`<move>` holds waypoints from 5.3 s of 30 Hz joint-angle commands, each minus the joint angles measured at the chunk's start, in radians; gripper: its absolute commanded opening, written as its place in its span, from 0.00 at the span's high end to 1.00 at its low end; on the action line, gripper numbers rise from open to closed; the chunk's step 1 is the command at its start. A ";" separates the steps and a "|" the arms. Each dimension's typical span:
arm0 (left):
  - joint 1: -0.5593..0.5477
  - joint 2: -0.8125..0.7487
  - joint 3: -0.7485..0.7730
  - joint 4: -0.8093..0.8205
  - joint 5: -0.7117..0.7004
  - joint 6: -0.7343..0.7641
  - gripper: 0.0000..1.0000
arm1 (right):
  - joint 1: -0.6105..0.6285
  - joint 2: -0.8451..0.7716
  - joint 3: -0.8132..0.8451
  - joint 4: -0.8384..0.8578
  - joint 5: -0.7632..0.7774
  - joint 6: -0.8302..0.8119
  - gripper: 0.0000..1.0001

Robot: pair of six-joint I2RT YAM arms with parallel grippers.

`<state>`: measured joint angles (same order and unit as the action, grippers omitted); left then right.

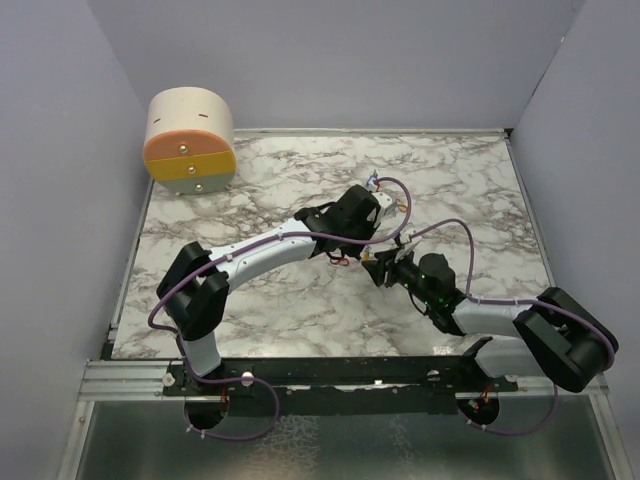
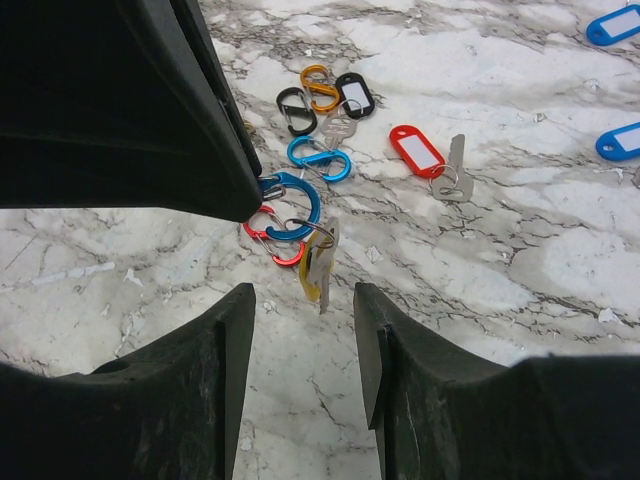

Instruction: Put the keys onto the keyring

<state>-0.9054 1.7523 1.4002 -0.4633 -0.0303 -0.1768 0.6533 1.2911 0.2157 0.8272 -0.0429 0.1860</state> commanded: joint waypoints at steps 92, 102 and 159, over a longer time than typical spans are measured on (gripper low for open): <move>0.026 -0.491 -0.505 0.395 -0.327 -0.198 0.15 | -0.192 0.292 0.617 -0.683 0.365 0.160 0.99; 0.028 -0.535 -0.568 0.479 -0.372 -0.237 0.01 | -0.307 0.385 0.624 -0.664 0.272 0.168 0.99; 0.096 -0.428 -0.618 0.582 -0.293 -0.261 0.02 | -0.284 0.611 0.594 -0.225 -0.356 0.024 0.63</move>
<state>-0.8173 1.3136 0.7902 0.0868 -0.3477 -0.4328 0.3607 1.8782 0.7956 0.5533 -0.3626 0.2287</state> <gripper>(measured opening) 0.980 0.382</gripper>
